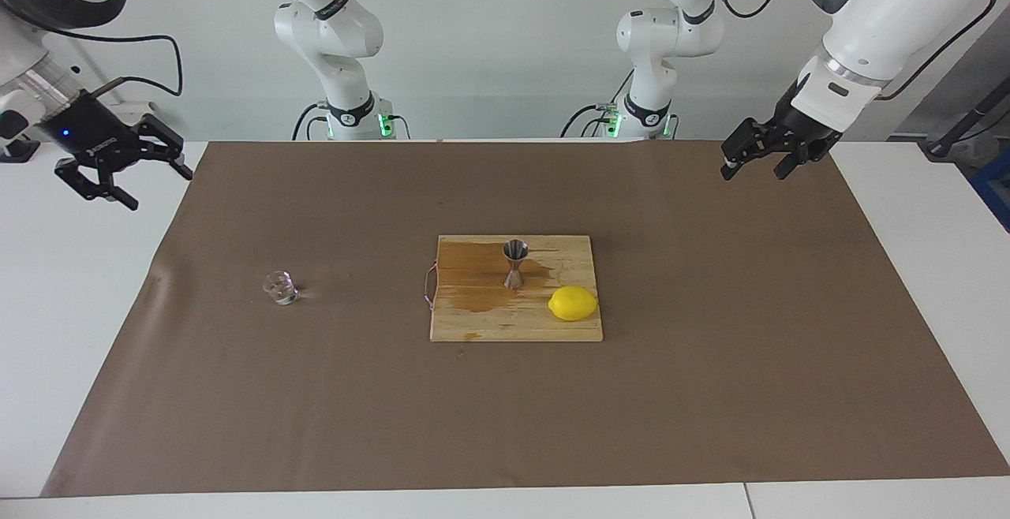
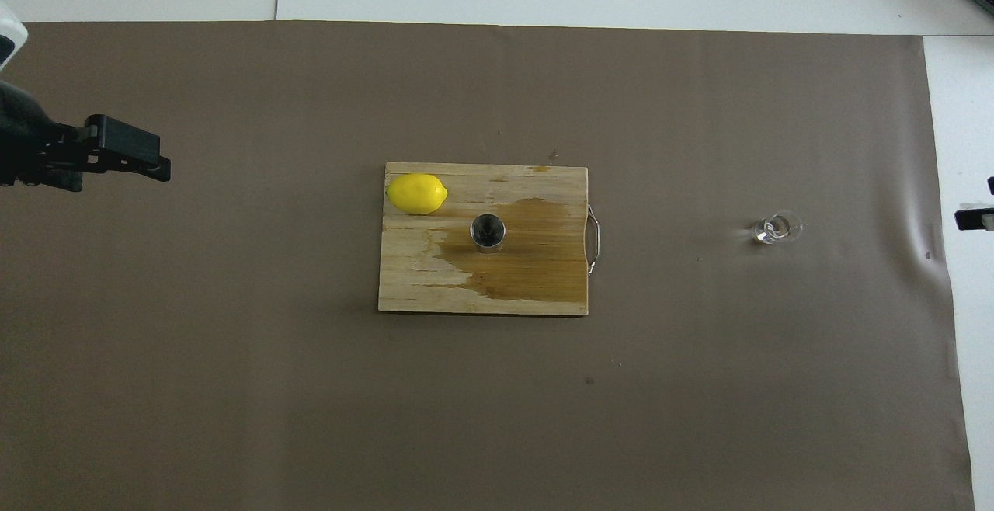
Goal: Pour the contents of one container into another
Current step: 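Withdraw the left gripper from the board while the right gripper moves in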
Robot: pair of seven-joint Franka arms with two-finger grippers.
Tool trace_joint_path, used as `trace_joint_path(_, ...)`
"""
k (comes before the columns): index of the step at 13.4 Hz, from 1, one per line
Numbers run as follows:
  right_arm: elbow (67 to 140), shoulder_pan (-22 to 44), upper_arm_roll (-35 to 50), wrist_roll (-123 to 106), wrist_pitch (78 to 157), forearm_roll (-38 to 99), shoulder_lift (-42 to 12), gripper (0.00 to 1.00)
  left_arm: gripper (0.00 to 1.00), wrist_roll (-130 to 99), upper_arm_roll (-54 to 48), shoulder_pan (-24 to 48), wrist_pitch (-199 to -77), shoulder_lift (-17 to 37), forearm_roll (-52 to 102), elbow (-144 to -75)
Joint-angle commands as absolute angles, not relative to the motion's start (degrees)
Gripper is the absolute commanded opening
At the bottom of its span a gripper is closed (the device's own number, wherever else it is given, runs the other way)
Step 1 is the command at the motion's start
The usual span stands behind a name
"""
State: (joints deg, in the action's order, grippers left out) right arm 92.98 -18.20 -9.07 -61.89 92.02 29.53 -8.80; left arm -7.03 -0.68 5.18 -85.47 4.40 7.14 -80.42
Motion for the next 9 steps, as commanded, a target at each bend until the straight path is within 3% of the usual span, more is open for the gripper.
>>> trace_joint_path(1, 92.8, -22.4, -8.7, -74.7, 89.0, 36.9, -13.3, 1.00, 1.00, -6.0, -0.4, 5.5, -85.0, 1.7, 5.6, -81.8)
trace_joint_path(9, 93.7, -25.6, -8.7, -96.2, 87.1, 43.4, -21.6, 1.00, 1.00, -5.9, 1.6, 5.6, -76.5, -0.9, 2.1, -82.3)
